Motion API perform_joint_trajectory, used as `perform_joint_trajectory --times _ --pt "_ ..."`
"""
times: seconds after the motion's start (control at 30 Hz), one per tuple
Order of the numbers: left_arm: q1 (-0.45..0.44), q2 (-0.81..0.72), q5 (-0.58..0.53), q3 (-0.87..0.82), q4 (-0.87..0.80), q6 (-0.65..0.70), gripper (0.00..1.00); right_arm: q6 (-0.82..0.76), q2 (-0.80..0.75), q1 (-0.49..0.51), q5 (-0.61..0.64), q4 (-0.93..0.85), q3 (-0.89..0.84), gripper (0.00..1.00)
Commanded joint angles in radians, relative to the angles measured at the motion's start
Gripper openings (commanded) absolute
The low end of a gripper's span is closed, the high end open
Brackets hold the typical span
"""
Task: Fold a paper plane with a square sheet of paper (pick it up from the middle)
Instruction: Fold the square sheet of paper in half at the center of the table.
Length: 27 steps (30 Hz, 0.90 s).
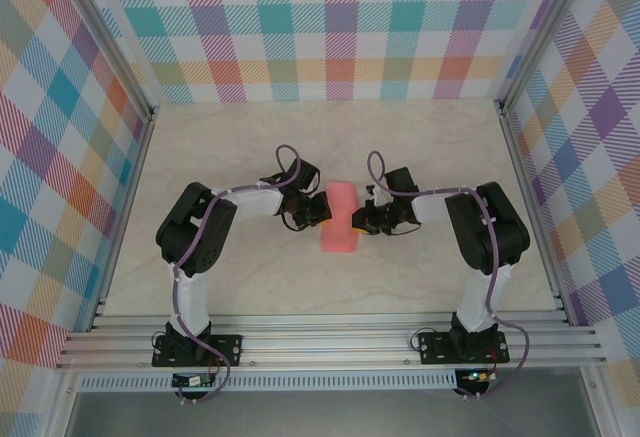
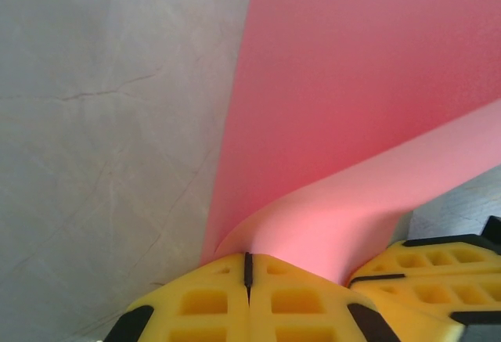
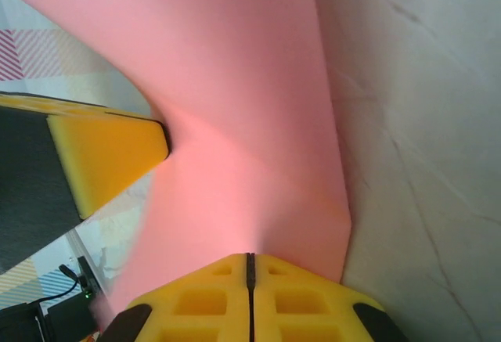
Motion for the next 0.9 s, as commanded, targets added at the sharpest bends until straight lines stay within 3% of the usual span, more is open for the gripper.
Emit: perform_joint_trajectory --times 0.0,0.3,0.67,0.87 --pt "-0.018 0.073 -0.027 -0.048 -0.061 0.012 0.00 -0.021 0.035 0.005 0.010 0.031 -0.018 0.07" --pt "-0.018 0.070 -0.024 -0.048 -0.062 0.016 0.00 -0.018 -0.087 0.005 -0.038 0.004 0.002 0.09" --pt "-0.018 0.070 -0.022 -0.054 -0.059 0.019 0.00 0.017 -0.058 0.024 -0.069 0.069 -0.071 0.07" --pt "-0.019 0.072 -0.021 -0.053 -0.056 0.013 0.00 -0.046 -0.016 0.042 0.046 -0.029 -0.073 0.08"
